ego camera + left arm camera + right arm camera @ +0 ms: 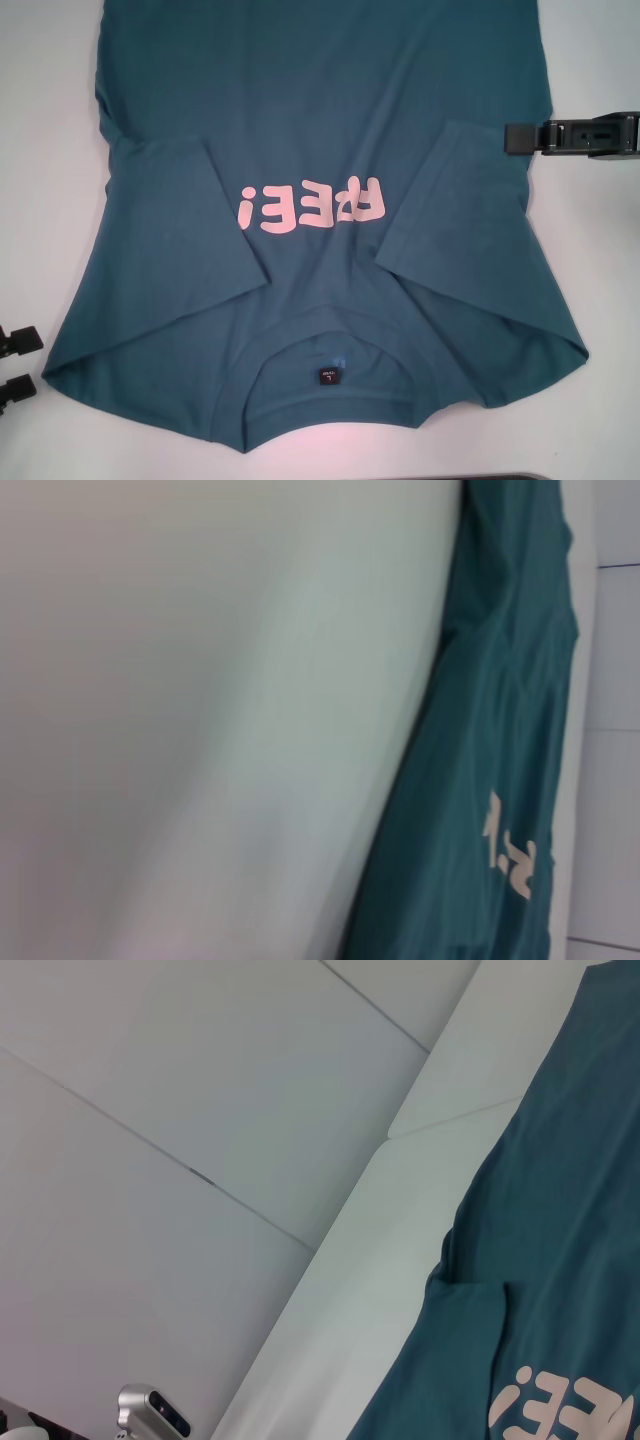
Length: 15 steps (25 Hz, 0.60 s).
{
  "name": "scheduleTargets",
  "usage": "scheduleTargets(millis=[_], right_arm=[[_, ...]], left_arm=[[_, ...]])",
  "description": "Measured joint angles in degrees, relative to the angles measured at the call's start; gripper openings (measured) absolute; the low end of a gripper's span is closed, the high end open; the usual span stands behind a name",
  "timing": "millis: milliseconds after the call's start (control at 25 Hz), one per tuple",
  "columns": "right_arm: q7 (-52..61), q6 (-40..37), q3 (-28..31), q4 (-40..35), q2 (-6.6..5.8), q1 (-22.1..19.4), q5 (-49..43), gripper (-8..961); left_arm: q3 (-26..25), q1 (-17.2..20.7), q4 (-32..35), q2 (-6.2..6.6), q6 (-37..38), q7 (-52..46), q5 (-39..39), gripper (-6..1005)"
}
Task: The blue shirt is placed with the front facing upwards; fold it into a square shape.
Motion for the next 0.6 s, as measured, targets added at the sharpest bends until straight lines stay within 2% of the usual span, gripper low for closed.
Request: scheduleTargets(millis=[600], right_arm=[[0.41,0.01,1.01,0.02,0.0,-0.09,0.04,743]], left_arm=[[0.1,-1.0,-0.6,-0.51,-1.58,-1.33,0.71,771]])
